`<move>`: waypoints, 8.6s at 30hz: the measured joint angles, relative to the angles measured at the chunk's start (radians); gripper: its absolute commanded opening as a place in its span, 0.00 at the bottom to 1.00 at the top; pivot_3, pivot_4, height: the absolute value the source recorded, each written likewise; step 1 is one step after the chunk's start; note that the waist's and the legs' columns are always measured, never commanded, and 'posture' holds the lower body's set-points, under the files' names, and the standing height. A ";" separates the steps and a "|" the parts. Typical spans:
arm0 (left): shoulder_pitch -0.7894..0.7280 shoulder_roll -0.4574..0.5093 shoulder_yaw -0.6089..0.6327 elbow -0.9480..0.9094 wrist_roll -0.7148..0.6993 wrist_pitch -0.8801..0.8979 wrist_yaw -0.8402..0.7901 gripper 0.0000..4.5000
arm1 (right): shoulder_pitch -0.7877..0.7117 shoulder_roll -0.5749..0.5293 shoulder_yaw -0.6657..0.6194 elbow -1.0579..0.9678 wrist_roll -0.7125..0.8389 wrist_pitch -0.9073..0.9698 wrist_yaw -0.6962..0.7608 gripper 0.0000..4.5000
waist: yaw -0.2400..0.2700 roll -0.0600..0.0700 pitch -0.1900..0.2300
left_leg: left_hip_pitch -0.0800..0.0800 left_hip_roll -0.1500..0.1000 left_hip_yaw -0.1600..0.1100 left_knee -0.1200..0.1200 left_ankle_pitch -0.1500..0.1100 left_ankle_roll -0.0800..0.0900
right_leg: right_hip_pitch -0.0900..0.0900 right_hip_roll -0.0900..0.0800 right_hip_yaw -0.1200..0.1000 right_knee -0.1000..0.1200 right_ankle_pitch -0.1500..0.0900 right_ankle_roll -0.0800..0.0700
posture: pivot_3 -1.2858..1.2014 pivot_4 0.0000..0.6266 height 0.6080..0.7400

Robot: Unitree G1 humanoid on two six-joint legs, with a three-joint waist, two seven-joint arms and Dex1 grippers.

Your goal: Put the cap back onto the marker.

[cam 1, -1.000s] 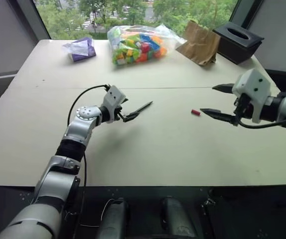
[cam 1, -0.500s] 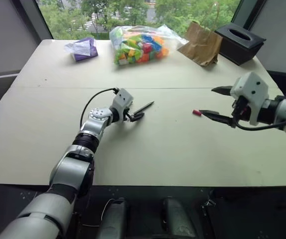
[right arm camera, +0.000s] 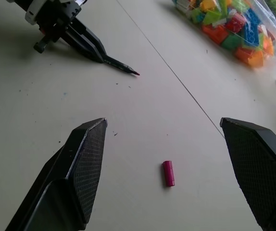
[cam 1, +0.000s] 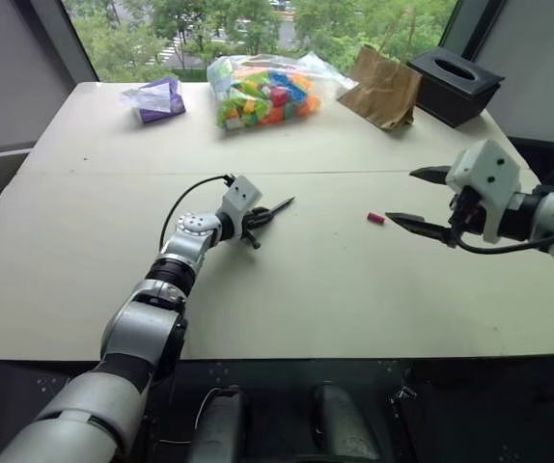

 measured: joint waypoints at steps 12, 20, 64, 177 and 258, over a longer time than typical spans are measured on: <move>0.230 0.174 0.040 -0.479 -0.071 0.228 -0.130 0.00 | 0.004 0.198 0.062 0.207 -0.067 -0.141 -0.053 0.87 | -0.005 -0.001 0.000 | -0.002 0.001 -0.001 -0.001 0.000 0.000 | -0.004 0.000 0.002 0.001 0.000 0.000 | 0.52 0.24 1.00; 0.373 0.254 0.158 -0.998 -0.214 0.546 -0.066 0.00 | -0.081 0.324 0.100 0.508 -0.116 -0.332 -0.050 0.87 | 0.003 0.000 0.000 | -0.003 -0.001 -0.001 -0.001 0.000 0.000 | -0.004 -0.002 0.002 0.001 0.000 0.000 | 0.52 0.24 1.00; 0.526 0.302 0.229 -1.364 -0.380 0.764 0.148 0.00 | -0.338 0.429 0.132 1.280 -0.277 -0.640 0.074 0.01 | -0.003 0.000 0.000 | -0.002 -0.001 0.000 -0.002 0.001 -0.002 | -0.004 -0.001 0.002 0.001 0.000 0.000 | 0.52 0.24 1.00; 0.359 0.376 -0.055 -1.026 -0.180 0.217 -0.405 0.00 | -0.304 0.364 0.411 0.317 -0.369 -0.315 0.294 0.01 | -0.001 0.002 0.001 | -0.003 0.000 0.000 -0.003 0.001 -0.002 | -0.006 0.000 0.001 0.001 0.000 -0.001 | 0.52 0.24 1.00; 0.393 0.387 -0.017 -1.067 -0.201 0.139 -0.499 0.00 | -0.333 0.363 0.447 0.278 -0.295 -0.334 0.465 0.99 | -0.002 0.002 0.001 | -0.003 0.000 -0.001 -0.003 0.001 -0.002 | -0.006 0.000 0.002 0.001 0.000 -0.001 | 0.52 0.24 1.00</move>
